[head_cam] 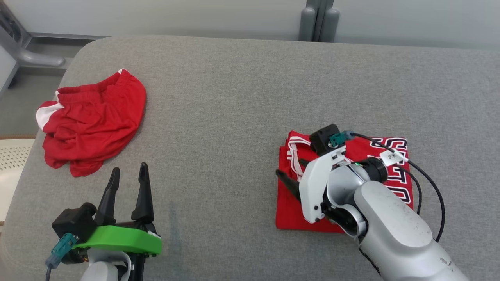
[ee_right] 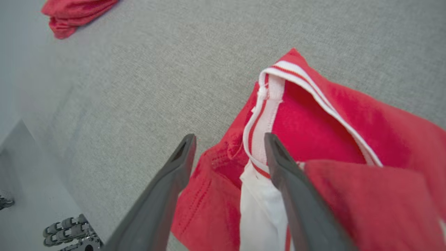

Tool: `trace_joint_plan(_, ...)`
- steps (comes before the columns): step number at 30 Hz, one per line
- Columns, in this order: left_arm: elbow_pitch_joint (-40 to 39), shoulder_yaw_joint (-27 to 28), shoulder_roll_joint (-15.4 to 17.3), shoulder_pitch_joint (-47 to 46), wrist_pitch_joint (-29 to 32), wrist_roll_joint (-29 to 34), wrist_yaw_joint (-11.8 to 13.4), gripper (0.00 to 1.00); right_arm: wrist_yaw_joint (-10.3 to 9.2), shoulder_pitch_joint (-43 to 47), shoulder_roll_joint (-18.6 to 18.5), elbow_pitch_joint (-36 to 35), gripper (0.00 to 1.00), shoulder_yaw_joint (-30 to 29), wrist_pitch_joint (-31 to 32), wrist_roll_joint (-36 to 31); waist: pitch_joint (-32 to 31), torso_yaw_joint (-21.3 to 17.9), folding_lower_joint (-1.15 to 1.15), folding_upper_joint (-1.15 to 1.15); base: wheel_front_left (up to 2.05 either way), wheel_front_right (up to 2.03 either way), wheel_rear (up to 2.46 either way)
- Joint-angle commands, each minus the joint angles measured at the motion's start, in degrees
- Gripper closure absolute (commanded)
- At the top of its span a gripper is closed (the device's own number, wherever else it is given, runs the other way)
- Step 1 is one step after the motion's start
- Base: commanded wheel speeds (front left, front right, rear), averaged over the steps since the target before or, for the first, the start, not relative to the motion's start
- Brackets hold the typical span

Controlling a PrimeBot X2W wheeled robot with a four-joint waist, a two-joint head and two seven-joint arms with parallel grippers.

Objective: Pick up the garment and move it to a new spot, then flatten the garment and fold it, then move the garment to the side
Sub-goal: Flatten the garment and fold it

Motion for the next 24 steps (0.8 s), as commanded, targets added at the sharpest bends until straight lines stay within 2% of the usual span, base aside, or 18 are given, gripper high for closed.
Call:
trace_joint_plan(1, 0.03, 0.35, 0.21, -0.15, -0.25, 0.18, -0.41, 0.0, -0.05, -0.17, 0.46, -2.3, 0.0, 0.3, -0.75, 3.02, -0.31, -0.44, 0.0, 0.0, 0.0, 0.0, 0.0)
trace_joint_plan(5, -0.24, 0.68, 0.37, 0.24, -0.2, 0.37, -0.28, 0.0, -0.05, 1.21, -0.1, -11.99, 0.0, 0.04, -2.26, 11.51, -0.94, -1.55, 0.0, 0.0, 0.0, 0.0, 0.0)
trace_joint_plan(8, -0.62, 0.99, 0.39, 0.51, -0.21, 0.44, -0.24, 0.0, -0.06, 2.74, -2.29, -19.09, 0.0, -2.37, -4.3, 13.85, -1.28, -2.56, 0.0, 0.0, 0.0, 0.0, 0.0)
trace_joint_plan(12, -0.86, 0.98, 0.25, 0.75, -0.21, 0.57, -0.25, 0.0, -0.05, 5.61, -5.23, -23.81, 0.0, -8.21, -8.3, 9.61, -1.53, -3.63, 0.0, 0.0, 0.0, 0.0, 0.0)
trace_joint_plan(17, -1.0, 0.41, -0.02, 0.61, -0.21, 0.61, -0.28, 0.0, -0.04, 10.92, -6.79, -22.25, 0.01, -17.41, -12.03, 0.16, -1.68, -4.22, 0.0, 0.0, 0.0, 0.0, 0.0)
trace_joint_plan(18, -1.04, 0.33, -0.01, 0.59, -0.21, 0.64, -0.29, 0.0, -0.03, 11.78, -6.94, -21.6, 0.58, -19.55, -12.97, -2.85, -1.68, -4.27, 0.0, 0.0, 0.0, 0.0, 0.0)
trace_joint_plan(19, -1.08, 0.28, -0.03, 0.59, -0.21, 0.7, -0.3, 0.0, -0.04, 12.41, -6.93, -20.98, 1.0, -21.05, -13.69, -5.0, -1.68, -4.29, 0.0, 0.0, 0.0, 0.0, 0.0)
trace_joint_plan(24, -1.31, 0.04, -0.06, 0.83, -0.21, 0.87, -0.33, 0.0, -0.03, 15.77, -4.68, -16.25, 1.0, -24.63, -15.96, -13.35, -1.94, -4.21, 0.0, 0.0, 0.0, 0.0, 0.0)
